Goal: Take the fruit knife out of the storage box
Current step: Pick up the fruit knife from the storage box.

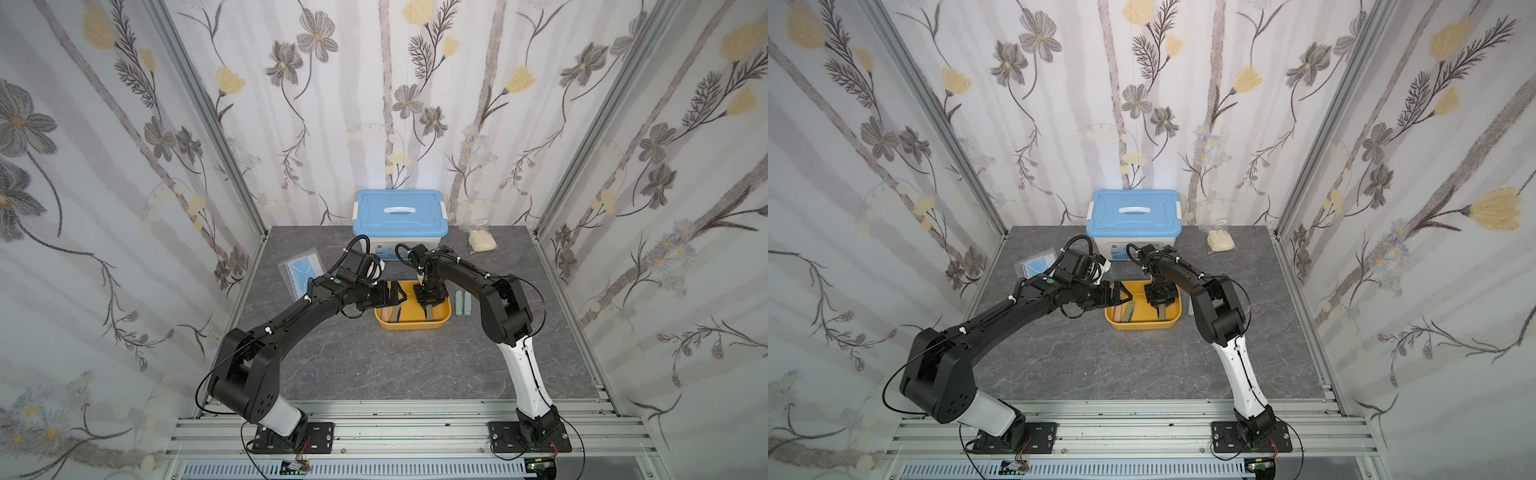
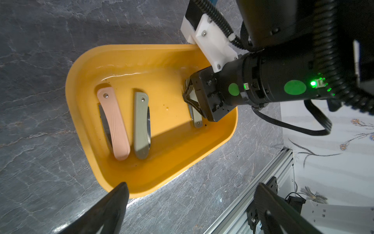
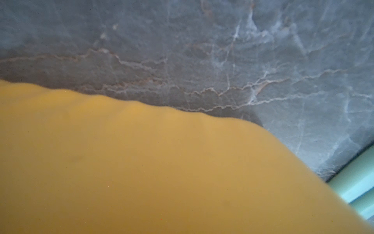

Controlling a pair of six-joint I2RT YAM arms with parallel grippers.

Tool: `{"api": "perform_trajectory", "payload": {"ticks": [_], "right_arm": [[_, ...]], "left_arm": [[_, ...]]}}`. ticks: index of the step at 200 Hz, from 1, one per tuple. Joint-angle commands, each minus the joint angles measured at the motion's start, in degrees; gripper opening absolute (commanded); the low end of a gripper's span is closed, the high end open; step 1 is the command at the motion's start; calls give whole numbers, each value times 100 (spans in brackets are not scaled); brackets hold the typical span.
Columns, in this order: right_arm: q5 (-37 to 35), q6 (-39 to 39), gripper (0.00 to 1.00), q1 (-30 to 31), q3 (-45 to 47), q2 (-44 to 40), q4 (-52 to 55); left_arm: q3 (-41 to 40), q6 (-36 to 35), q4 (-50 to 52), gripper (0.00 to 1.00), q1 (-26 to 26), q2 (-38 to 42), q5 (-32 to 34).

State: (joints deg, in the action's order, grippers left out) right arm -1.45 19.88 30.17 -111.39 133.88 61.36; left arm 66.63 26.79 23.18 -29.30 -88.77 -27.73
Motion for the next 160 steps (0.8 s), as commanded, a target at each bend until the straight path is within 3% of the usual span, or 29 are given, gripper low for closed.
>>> {"api": "perform_trajectory", "payload": {"ticks": [1, 47, 160], "right_arm": [[123, 33, 34, 6, 22, 27, 95], [143, 17, 24, 6, 26, 39, 92], [141, -36, 24, -102, 4, -274, 107]], "left_arm": [[61, -53, -68, 100, 12, -39, -49], [59, -56, -66, 100, 12, -46, -56], [123, -76, -64, 100, 34, -40, -14]]}}
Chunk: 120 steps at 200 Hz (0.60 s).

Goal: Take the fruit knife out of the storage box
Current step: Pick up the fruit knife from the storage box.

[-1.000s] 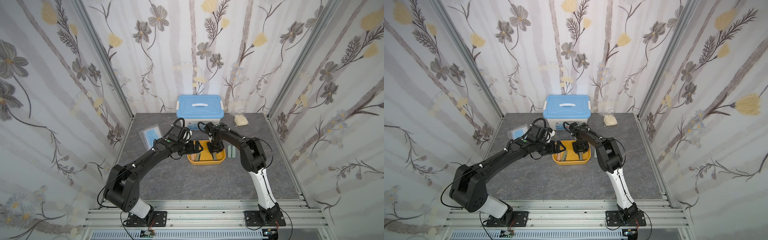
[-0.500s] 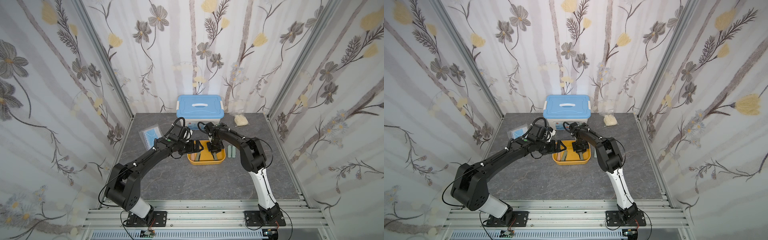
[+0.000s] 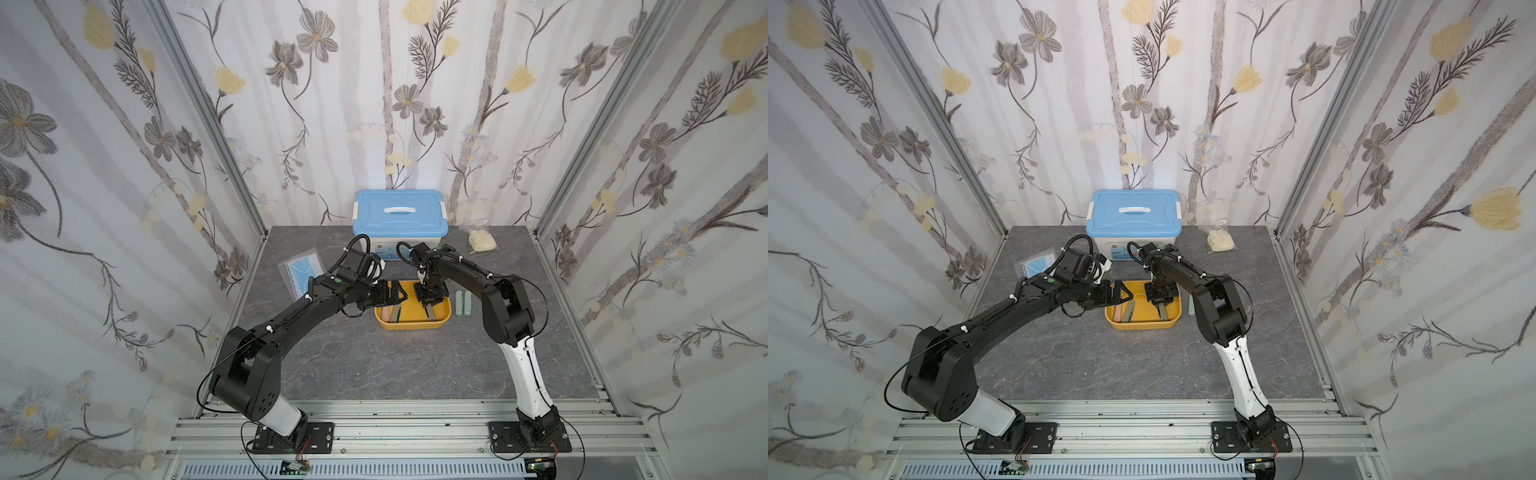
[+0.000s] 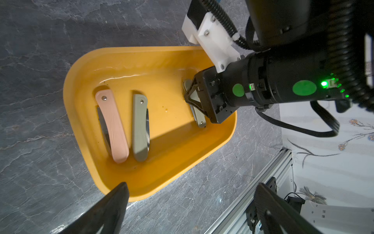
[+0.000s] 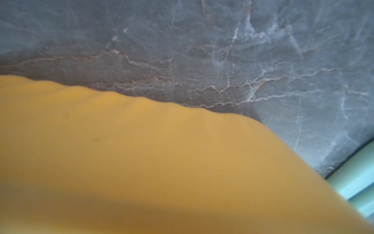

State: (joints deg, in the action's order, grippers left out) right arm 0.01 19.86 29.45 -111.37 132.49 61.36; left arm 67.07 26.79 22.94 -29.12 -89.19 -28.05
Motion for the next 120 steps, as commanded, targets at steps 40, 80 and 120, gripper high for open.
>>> {"api": "perform_trajectory", "payload": {"ticks": [40, 80, 120], "right_arm": [[-26, -88, 24, -46, 1, -339, 136], [-27, -107, 25, -74, -55, -496, 175], [-27, -115, 25, -89, -155, -581, 271]], "left_arm": [[256, -119, 4, 100, 52, -62, 2], [473, -155, 30, 100, 56, -191, -42], [601, -145, 8, 100, 56, -315, -95]]}}
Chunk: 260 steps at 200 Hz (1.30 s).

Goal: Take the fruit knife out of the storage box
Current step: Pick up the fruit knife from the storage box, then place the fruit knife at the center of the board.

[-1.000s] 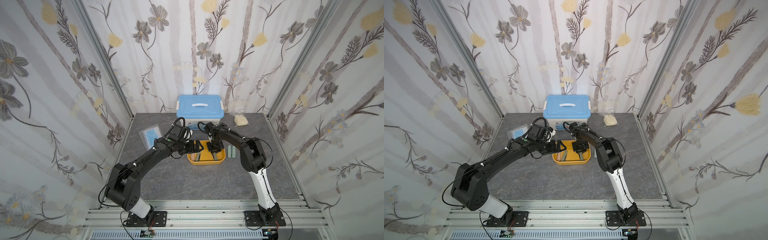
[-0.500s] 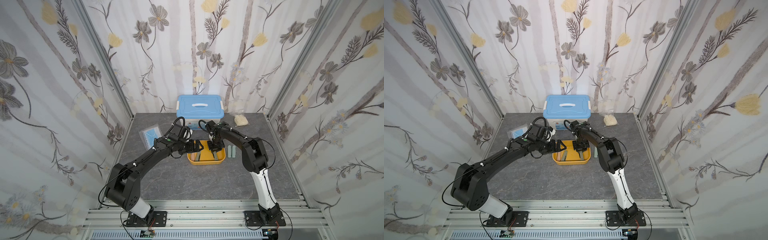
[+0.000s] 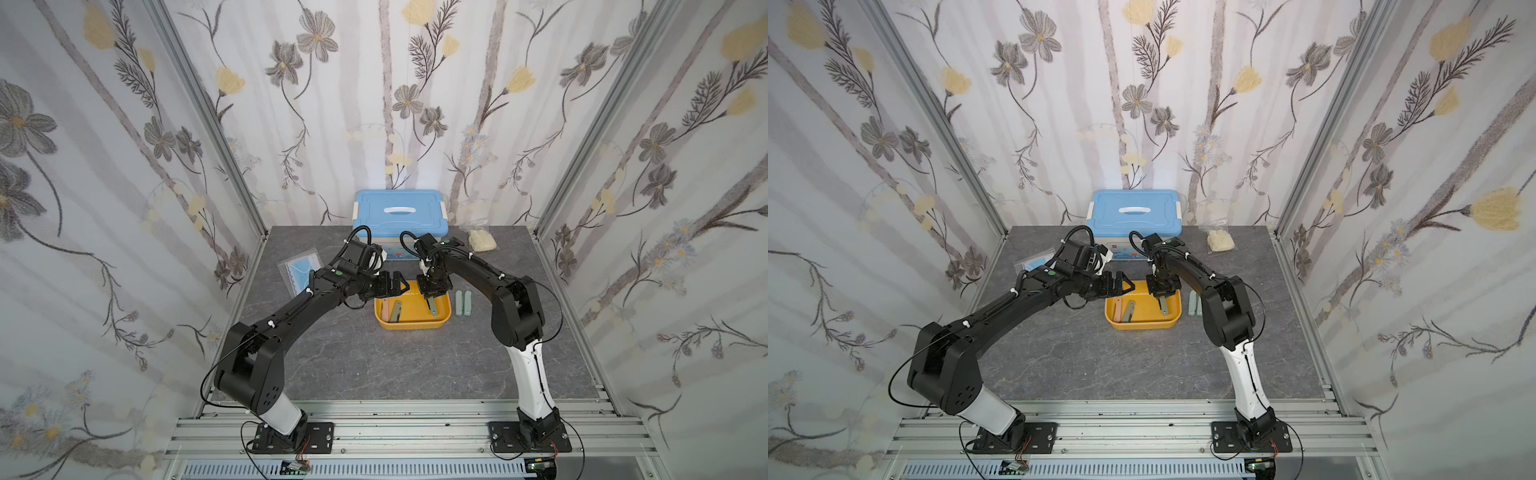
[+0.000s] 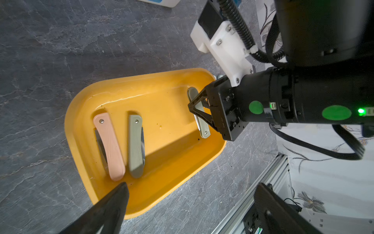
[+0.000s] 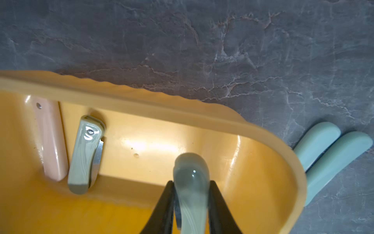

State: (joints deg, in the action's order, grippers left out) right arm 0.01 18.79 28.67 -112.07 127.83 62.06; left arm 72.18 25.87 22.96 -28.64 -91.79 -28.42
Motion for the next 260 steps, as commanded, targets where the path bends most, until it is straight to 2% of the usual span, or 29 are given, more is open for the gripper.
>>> {"api": "perform_trajectory", "payload": {"ticks": [1, 70, 138, 207, 260], "right_arm": [[-27, -12, 25, -10, -90, -112, 201], [8, -50, 25, -160, -634, -305, 488], [-97, -90, 26, -560, -633, -656, 702], [-263, -187, 25, -1093, 174, -1031, 702], [-302, -235, 25, -1543, 1204, -1320, 326]], "left_arm": [[92, -54, 2, 100, 4, -57, -62], [490, -66, -2, 100, -13, -351, -182], [1070, -78, 6, 100, -248, -867, -260], [1662, -38, -3, 100, -549, -1349, -313], [2037, 25, -15, 100, -813, -1710, -322]]}}
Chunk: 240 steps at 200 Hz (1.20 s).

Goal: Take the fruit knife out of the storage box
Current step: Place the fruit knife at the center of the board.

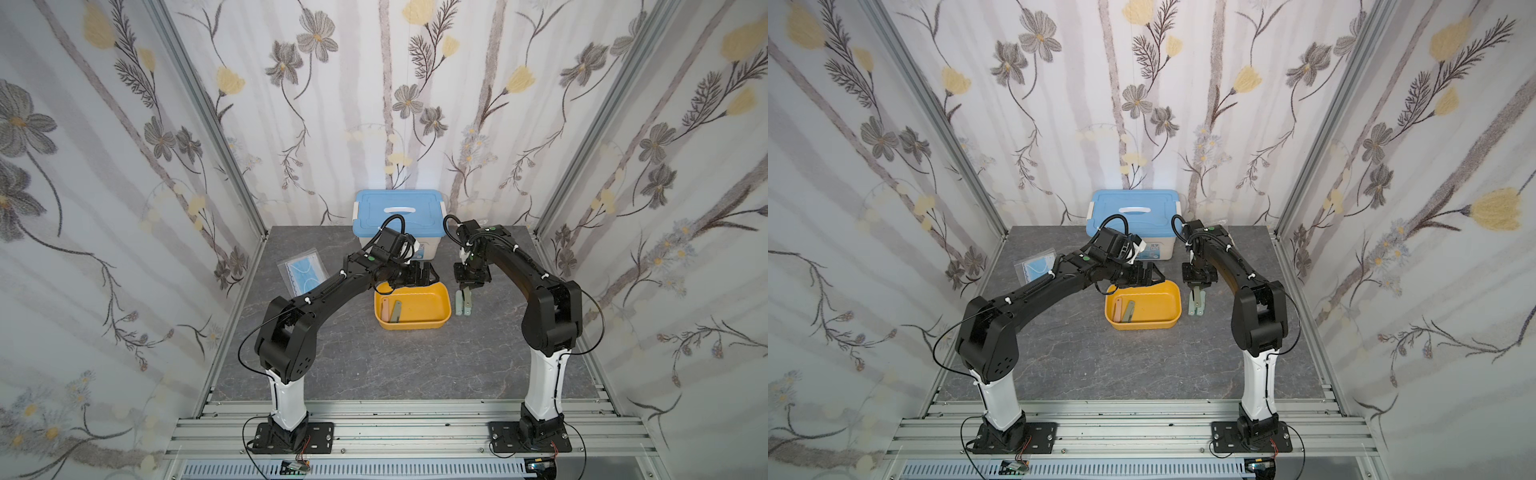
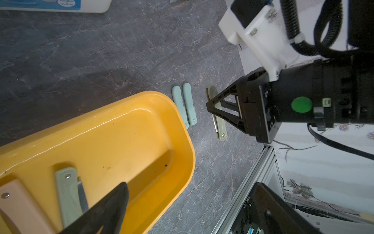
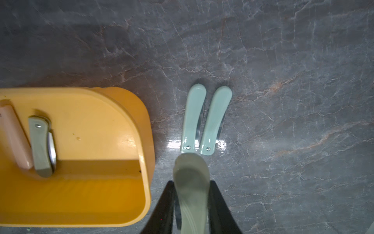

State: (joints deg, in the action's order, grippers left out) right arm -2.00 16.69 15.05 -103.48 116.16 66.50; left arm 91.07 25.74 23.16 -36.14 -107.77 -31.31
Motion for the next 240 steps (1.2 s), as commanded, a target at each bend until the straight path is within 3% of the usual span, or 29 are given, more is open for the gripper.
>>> {"api": "perform_trajectory", "payload": {"ticks": [1, 58, 124, 240], "right_arm": [[-100, -25, 25, -188, 363, -158, -123], [-108, -130, 25, -535, 1041, 3, -444], [-46, -141, 25, -748, 1146, 389, -717], [24, 48, 38, -748, 1307, 439, -876]], "left_arm": [[157, 42, -33, 100, -66, -121, -33], [423, 107, -20, 100, -294, -367, -24], [723, 123, 192, 100, -473, -568, -7], [1243, 130, 674, 100, -478, -789, 131]]}}
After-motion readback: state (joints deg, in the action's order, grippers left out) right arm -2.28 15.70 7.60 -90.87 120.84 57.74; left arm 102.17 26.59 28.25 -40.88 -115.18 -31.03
